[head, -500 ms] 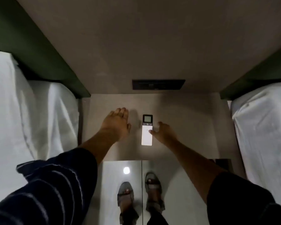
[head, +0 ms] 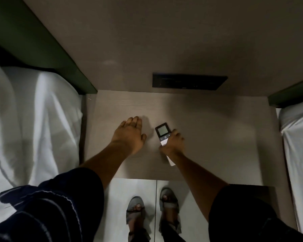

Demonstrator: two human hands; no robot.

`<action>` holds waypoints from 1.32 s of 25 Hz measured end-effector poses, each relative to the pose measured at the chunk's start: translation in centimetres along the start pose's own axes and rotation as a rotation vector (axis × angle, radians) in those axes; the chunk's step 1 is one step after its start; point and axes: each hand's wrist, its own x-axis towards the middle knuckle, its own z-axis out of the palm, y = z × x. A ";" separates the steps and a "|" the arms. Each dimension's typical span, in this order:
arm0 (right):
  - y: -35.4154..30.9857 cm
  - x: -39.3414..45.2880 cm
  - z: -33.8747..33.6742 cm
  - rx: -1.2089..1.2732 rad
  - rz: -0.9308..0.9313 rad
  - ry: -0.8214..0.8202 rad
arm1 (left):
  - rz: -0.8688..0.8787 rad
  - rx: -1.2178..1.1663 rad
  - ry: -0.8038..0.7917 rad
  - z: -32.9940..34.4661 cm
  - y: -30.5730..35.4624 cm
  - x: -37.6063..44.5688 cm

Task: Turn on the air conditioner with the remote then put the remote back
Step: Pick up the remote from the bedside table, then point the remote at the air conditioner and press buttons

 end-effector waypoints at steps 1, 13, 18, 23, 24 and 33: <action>0.2 -0.4 -0.4 0.096 0.013 -0.048 | 0.000 0.000 -0.018 -0.3 0.0 -0.6; -17.7 -19.3 -21.6 0.487 -0.475 -0.582 | -0.232 -0.044 0.298 -21.3 -8.8 -22.3; -28.4 -34.6 -28.0 0.605 -0.715 -0.774 | -0.461 0.016 0.460 -28.6 -16.6 -40.7; -36.2 -55.1 -27.8 0.511 -0.935 -0.965 | -0.728 0.068 0.632 -31.3 -23.7 -65.7; -37.3 -59.5 -27.0 0.490 -0.981 -0.993 | -0.793 0.065 0.646 -30.7 -24.7 -70.7; -42.4 -95.2 -20.1 0.505 -1.223 -1.220 | -1.347 0.050 0.630 -21.8 -25.3 -107.5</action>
